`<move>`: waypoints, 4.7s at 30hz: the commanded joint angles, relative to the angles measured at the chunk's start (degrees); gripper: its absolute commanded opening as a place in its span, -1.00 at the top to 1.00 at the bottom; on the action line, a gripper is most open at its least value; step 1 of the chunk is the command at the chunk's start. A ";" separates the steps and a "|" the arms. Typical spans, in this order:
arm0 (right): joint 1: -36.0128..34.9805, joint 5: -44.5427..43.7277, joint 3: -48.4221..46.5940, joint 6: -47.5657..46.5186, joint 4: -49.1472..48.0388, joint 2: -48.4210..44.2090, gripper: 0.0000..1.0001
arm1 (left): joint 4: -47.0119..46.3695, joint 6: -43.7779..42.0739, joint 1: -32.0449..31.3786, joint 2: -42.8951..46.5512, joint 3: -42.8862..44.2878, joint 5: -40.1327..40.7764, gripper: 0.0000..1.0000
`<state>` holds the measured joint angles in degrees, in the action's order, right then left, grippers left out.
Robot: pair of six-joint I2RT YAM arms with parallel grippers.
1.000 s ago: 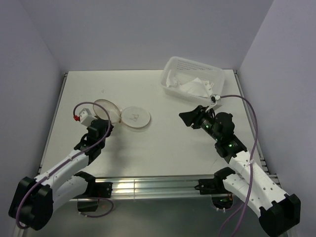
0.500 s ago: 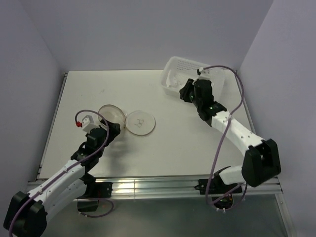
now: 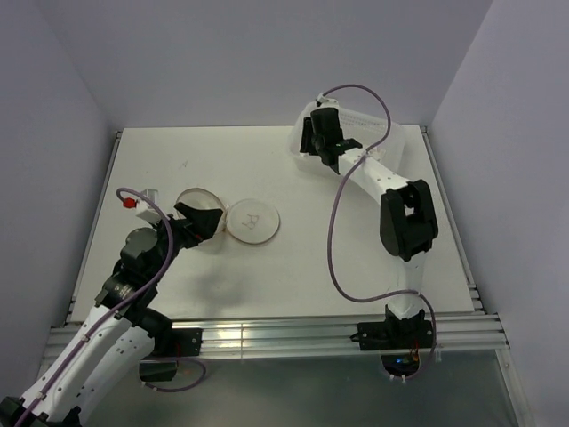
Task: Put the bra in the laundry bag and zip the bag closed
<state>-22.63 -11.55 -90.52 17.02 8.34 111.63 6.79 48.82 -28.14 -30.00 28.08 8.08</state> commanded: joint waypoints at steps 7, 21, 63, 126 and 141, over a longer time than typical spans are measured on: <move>-0.31 -0.31 -17.57 -1.55 9.14 13.60 -0.03 | 11.75 -13.73 -0.16 -1.64 13.13 -8.60 -0.89; -0.04 -7.78 -13.82 1.35 -1.72 9.41 1.00 | 14.13 -19.02 -0.25 -1.81 14.02 -4.74 -0.87; -36.34 -34.85 27.14 16.30 23.13 -67.35 1.00 | 10.79 -17.62 8.01 -3.75 12.35 -15.02 -0.86; -10.06 -13.49 18.11 10.15 -2.62 -18.83 1.00 | -6.17 -6.19 6.70 -12.53 4.88 -21.09 -0.85; -13.04 -11.65 34.61 17.87 -4.91 -31.36 1.00 | -13.64 -3.56 -5.42 -20.18 2.78 -16.69 -0.29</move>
<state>-33.98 -22.39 -58.96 30.44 6.68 87.48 -2.17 43.97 -30.59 -49.01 32.03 -9.98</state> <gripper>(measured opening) 0.010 0.691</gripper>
